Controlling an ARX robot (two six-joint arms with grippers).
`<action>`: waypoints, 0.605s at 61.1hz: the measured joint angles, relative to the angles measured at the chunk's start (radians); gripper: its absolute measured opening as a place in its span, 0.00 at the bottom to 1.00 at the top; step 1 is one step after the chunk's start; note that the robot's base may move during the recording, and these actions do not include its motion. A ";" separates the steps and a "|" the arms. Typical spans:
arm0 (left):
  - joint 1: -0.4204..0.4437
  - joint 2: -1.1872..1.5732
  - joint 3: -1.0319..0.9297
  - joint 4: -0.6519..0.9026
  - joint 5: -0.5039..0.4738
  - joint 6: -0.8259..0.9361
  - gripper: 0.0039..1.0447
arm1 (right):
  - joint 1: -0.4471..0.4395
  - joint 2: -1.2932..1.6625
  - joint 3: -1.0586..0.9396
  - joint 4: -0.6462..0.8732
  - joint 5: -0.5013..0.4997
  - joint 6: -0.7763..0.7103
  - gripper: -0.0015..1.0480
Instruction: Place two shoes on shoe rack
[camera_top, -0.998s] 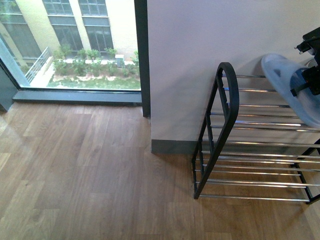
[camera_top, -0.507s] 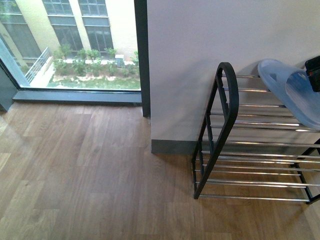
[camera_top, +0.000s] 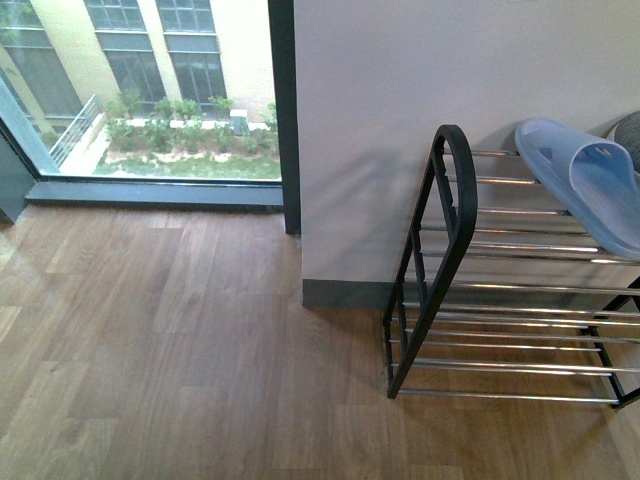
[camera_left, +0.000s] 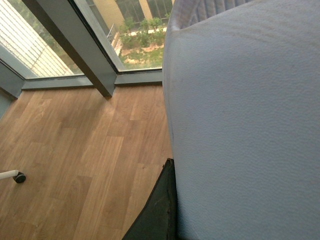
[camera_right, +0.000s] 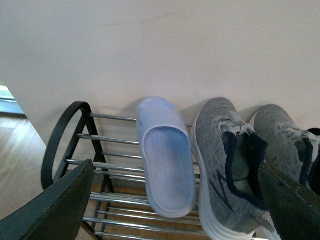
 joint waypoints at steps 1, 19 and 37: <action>0.000 0.000 0.000 0.000 0.000 0.000 0.02 | -0.003 -0.014 -0.009 0.002 0.000 0.005 0.91; 0.000 0.000 0.000 0.000 0.000 0.000 0.02 | -0.092 -0.161 -0.158 0.105 0.015 0.172 0.91; 0.000 0.000 0.000 0.000 -0.001 0.000 0.02 | -0.092 -0.119 -0.238 0.330 -0.189 0.173 0.75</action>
